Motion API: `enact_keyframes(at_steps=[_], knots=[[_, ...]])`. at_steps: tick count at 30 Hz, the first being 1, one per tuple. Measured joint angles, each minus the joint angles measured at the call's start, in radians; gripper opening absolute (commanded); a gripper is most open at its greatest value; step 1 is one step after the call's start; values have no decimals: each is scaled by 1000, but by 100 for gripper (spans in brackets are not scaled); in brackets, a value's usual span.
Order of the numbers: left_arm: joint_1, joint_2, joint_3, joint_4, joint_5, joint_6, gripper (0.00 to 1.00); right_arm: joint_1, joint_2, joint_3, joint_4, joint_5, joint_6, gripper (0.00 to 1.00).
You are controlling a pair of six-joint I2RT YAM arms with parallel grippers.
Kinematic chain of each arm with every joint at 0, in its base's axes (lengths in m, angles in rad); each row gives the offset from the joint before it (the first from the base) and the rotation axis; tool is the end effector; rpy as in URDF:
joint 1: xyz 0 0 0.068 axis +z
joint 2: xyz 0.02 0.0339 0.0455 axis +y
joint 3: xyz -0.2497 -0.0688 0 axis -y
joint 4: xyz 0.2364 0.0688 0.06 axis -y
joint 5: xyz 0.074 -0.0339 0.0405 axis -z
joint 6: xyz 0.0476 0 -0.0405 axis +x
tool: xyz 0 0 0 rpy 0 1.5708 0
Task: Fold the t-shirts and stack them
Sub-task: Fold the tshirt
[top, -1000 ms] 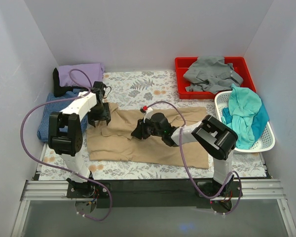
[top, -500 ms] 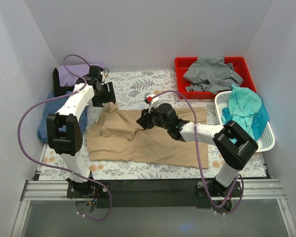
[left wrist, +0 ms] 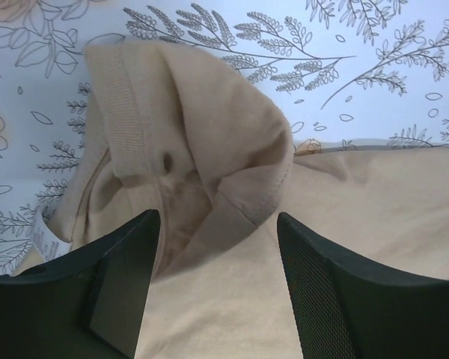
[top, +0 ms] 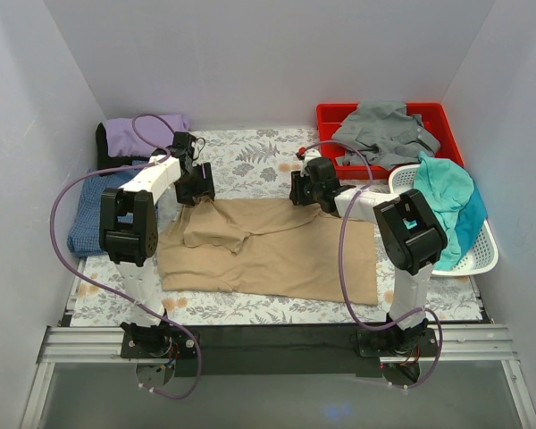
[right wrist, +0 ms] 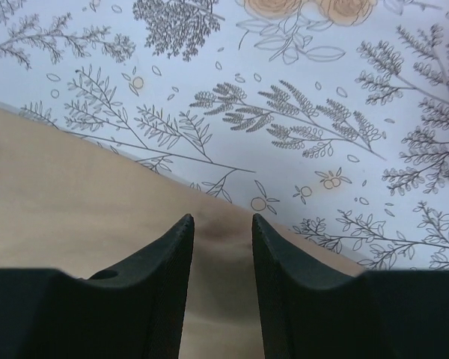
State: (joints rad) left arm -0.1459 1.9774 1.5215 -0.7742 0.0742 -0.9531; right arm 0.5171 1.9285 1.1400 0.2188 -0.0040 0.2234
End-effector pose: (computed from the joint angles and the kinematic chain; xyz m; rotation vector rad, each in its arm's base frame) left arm 0.3933 -0.0614 0.1781 -1.1099 2.6457 -0.3486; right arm 0.3641 0.2073 0.1564 -0.3202 2.1487 0.4340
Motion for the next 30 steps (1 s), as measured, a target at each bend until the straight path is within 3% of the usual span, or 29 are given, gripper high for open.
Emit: enact_keyframes(at_steps=[9,16,30], knots=[[0,27,-10,93,-49,5,62,-5,26,-1,-61,-21,2,41],[5,92,-2,126,-127,9,62,-6,4,-23,-83,91,28,40],[121,45,-76,182,-214,-1,63,-105,-24,-29,-156,225,-21,39]])
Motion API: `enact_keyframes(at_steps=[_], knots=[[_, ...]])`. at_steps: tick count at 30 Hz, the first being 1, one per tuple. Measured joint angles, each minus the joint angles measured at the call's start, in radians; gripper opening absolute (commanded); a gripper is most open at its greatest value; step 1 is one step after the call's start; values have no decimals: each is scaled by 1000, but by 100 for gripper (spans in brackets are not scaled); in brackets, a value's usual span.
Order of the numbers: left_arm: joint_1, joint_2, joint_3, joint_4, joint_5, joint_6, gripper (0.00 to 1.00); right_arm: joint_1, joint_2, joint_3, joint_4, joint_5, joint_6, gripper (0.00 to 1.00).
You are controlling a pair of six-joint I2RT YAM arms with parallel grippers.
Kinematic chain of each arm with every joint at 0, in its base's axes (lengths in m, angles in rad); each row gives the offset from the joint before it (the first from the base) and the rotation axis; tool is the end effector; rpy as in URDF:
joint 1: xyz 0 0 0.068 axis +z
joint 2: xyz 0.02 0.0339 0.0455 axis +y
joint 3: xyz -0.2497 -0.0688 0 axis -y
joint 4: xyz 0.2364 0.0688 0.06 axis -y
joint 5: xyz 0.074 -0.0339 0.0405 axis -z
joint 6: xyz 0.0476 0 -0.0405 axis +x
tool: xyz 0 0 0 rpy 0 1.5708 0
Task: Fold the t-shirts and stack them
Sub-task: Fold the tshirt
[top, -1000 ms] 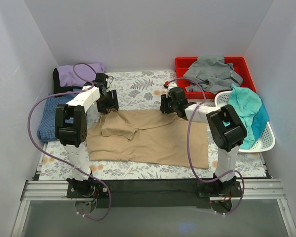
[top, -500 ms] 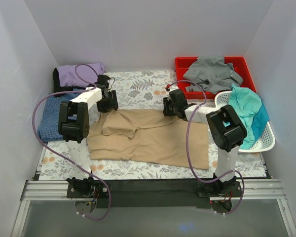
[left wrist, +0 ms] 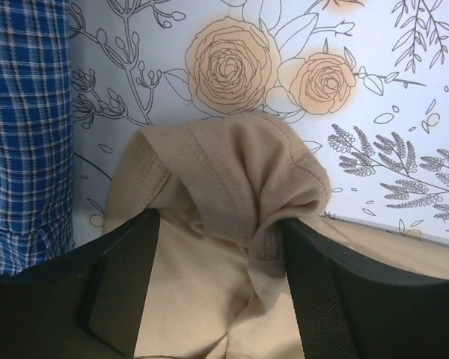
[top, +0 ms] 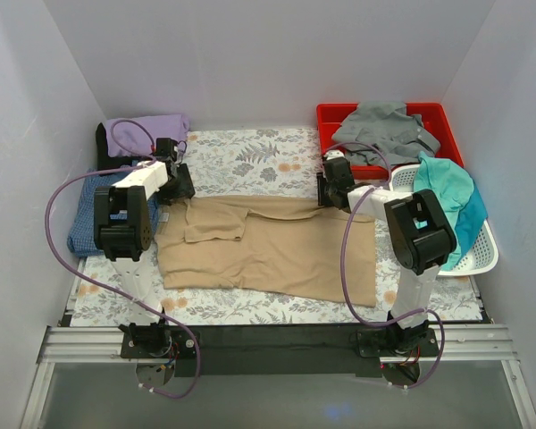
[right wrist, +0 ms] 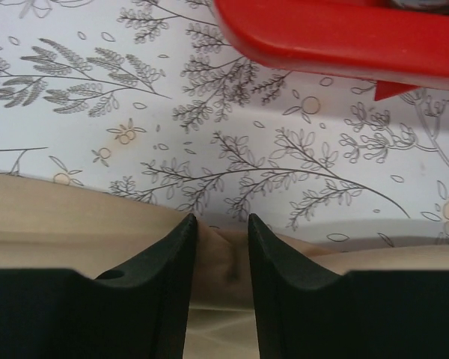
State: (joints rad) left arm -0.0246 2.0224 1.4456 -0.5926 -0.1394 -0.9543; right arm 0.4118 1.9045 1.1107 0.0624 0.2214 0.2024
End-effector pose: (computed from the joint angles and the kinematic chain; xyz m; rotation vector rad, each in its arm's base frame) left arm 0.4072 -0.0034 0.1480 -1.2546 2.4154 -0.0926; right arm 0.3707 0.1505 0.1425 -0.1257 2.2779 0.0659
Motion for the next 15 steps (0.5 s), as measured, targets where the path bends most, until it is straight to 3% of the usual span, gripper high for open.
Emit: enact_keyframes(at_steps=[6,15], knots=[[2,-17,-11,9,-13,5,64,-13,-34,11,-76,12,-37,40],[18,-171,-10,15,68,-12,64,-4,-271,-10,-113,-91,-45,41]])
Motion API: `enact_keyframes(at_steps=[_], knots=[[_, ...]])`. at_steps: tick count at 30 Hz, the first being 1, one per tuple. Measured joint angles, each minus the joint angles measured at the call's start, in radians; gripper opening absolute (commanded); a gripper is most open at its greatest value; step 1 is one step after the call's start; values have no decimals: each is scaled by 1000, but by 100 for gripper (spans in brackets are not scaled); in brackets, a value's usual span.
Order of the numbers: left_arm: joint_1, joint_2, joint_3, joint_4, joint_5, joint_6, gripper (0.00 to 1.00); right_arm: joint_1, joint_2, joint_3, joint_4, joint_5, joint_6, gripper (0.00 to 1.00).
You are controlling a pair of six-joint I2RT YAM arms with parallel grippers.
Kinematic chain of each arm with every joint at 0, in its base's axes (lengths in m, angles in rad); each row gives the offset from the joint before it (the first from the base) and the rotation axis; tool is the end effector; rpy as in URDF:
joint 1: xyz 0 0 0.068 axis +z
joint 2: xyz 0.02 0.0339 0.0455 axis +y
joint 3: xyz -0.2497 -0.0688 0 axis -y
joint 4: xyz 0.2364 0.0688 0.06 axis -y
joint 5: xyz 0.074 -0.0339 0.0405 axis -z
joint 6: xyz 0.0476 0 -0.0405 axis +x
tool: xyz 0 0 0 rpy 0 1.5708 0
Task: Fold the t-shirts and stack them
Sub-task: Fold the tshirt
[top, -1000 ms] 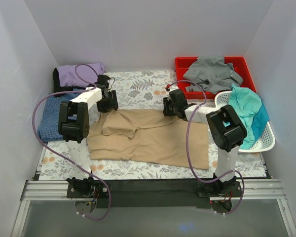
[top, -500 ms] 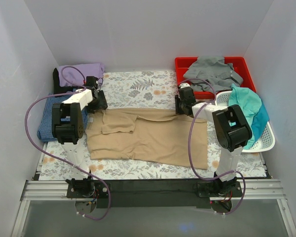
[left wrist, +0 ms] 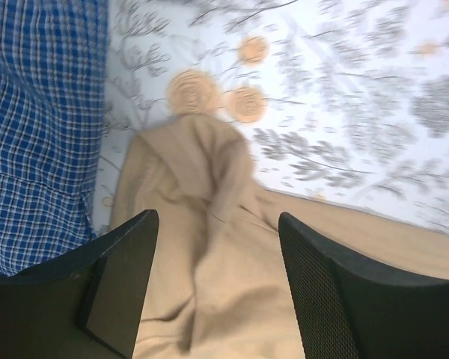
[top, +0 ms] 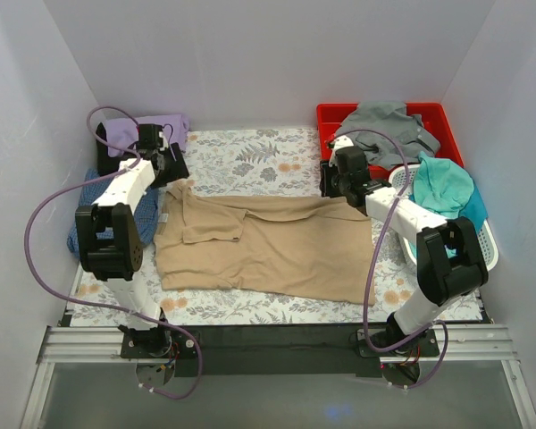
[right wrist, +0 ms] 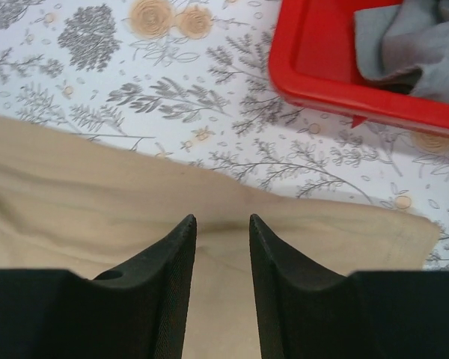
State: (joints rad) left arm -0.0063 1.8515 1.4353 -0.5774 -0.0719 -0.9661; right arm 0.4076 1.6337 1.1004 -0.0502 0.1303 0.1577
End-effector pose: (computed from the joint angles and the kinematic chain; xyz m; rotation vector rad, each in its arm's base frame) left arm 0.3960 0.0009 0.2109 -1.2179 2.2802 -0.2764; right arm 0.3430 0.1414 0.2274 -0.1934 2.1460 0.1882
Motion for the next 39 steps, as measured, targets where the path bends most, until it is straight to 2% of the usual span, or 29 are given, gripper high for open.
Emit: enact_keyframes(at_steps=[5,10,14,19,26,39], knots=[[0,-77,11,28,152,-7,64,17,7,-50,-8,-62,21,41],[0,-37,-8,58,292,-26,63,18,63,-74,-30,-85,35,41],[0,18,-38,73,352,-37,62,18,101,-74,-30,-87,38,41],[0,94,-42,88,359,-37,62,18,144,-74,-32,-83,48,41],[4,135,-44,90,291,-37,62,19,140,-81,-64,-17,67,39],[51,200,39,85,315,-42,62,20,-26,-232,-167,76,103,38]])
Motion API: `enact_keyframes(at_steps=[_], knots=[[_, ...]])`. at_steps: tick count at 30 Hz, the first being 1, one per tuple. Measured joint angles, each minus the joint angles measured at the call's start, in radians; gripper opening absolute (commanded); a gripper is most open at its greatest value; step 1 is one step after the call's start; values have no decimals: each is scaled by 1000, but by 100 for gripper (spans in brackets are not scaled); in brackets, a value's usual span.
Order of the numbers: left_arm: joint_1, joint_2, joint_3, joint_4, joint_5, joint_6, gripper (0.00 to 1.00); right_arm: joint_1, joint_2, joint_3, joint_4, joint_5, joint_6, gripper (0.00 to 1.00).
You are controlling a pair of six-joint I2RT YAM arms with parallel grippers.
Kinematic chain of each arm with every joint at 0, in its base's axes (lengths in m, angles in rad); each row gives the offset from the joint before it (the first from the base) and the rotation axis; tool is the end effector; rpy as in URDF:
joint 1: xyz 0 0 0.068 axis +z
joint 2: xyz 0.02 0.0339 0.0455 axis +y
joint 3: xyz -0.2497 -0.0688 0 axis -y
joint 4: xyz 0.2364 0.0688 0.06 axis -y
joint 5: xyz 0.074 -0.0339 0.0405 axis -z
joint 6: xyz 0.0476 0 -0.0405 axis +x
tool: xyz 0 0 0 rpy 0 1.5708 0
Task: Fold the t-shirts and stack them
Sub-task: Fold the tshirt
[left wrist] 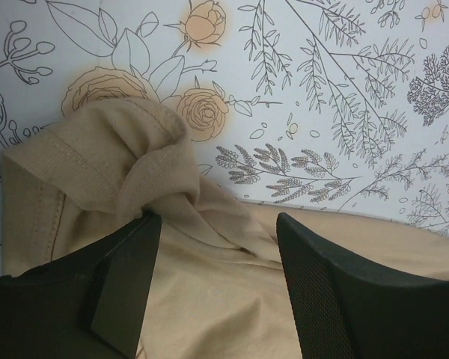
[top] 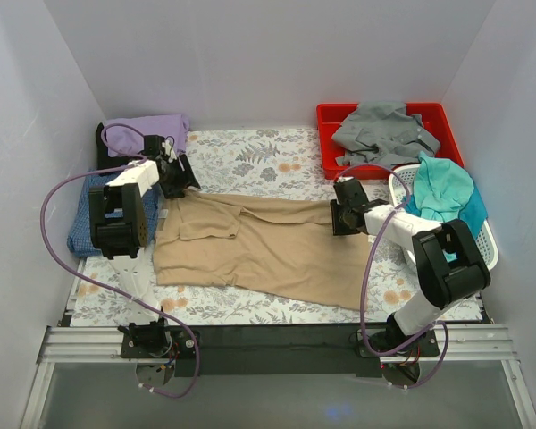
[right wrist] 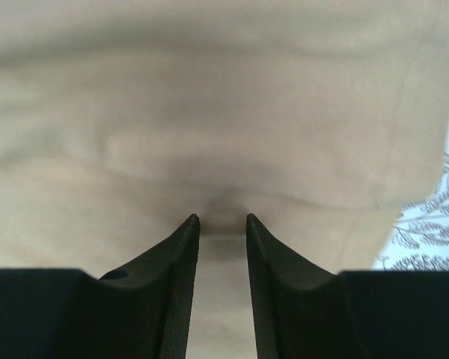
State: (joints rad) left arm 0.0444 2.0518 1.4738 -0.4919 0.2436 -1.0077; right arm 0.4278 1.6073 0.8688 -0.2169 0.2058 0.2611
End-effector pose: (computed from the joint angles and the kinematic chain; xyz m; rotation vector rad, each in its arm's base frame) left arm 0.4241 0.0074 0.1505 -1.3026 2.4145 -0.6224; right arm 0.2897 0.1214 0.1498 -0.1262 2.4939 0.0252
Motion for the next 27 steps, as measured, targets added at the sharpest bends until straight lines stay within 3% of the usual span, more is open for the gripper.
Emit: enact_keyframes(at_steps=[7,14,19,27], knots=[[6,-10,-19,24,45,-3,62,-2,-15,48,-72,56,-4,39],[8,-38,-28,36,102,-9,62,-13,50,143,-39,87,-20,39],[8,-49,-36,64,114,-11,62,-35,140,151,-19,86,-26,39],[13,-13,-29,67,64,2,62,-79,101,84,40,93,-11,39]])
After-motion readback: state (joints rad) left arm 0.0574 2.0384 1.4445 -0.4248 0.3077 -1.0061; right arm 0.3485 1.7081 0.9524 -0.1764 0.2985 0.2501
